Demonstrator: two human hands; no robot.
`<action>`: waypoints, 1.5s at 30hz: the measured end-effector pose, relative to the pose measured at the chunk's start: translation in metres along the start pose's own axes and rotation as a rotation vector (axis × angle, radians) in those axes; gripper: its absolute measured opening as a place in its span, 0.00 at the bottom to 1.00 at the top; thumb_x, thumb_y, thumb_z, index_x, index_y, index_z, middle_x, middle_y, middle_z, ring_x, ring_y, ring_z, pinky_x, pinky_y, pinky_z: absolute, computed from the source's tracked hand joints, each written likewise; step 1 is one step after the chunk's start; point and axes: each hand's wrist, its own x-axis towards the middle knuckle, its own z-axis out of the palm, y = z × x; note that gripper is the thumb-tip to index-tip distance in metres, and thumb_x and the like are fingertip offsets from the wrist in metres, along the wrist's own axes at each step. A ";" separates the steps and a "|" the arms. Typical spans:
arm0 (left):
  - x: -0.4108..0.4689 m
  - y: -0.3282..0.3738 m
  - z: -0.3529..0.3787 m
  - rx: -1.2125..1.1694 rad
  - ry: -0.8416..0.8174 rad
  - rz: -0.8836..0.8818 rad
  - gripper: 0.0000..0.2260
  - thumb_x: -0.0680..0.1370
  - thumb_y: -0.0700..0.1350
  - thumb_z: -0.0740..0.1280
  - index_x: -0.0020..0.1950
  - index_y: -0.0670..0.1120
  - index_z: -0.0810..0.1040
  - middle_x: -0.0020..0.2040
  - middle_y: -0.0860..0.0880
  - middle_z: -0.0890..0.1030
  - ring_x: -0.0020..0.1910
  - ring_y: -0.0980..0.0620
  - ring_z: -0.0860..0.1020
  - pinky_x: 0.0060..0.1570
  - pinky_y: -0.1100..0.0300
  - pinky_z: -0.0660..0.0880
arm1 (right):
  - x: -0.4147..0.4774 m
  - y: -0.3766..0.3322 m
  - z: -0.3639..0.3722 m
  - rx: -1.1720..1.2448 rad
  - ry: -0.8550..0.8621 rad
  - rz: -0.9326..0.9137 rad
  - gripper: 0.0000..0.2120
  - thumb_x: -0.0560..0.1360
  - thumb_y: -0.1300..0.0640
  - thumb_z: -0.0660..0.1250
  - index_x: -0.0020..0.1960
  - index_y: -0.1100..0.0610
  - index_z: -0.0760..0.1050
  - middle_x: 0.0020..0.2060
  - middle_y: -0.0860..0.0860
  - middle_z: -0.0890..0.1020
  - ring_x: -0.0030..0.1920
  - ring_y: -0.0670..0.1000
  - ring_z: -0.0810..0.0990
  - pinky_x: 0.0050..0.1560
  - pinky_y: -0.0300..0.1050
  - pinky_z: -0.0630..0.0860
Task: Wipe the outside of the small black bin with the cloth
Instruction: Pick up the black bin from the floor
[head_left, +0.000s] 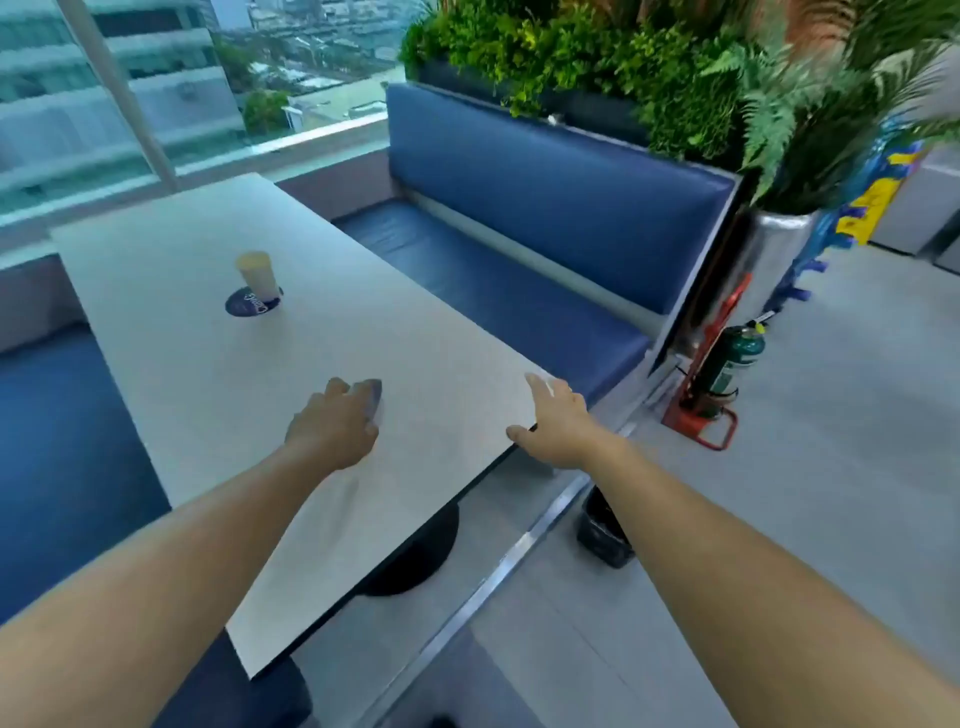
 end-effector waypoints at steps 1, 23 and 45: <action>0.008 -0.008 0.008 0.016 -0.036 -0.012 0.24 0.84 0.52 0.63 0.80 0.48 0.65 0.71 0.40 0.70 0.67 0.35 0.75 0.62 0.42 0.76 | 0.007 -0.003 0.012 0.008 -0.024 0.015 0.42 0.82 0.39 0.62 0.84 0.49 0.40 0.82 0.54 0.49 0.80 0.65 0.50 0.76 0.67 0.60; 0.072 0.035 0.049 -0.516 -0.348 -0.167 0.22 0.76 0.37 0.75 0.70 0.40 0.76 0.58 0.38 0.84 0.49 0.41 0.83 0.43 0.53 0.80 | 0.056 0.004 0.073 0.183 -0.048 0.040 0.36 0.84 0.53 0.62 0.84 0.50 0.45 0.77 0.59 0.61 0.72 0.64 0.67 0.73 0.59 0.67; 0.077 0.212 0.017 -1.025 -0.728 0.317 0.16 0.80 0.34 0.73 0.65 0.47 0.78 0.52 0.45 0.85 0.46 0.52 0.83 0.43 0.59 0.79 | 0.023 0.118 -0.009 1.589 0.101 0.214 0.08 0.81 0.63 0.63 0.59 0.57 0.72 0.55 0.63 0.80 0.52 0.63 0.81 0.53 0.64 0.81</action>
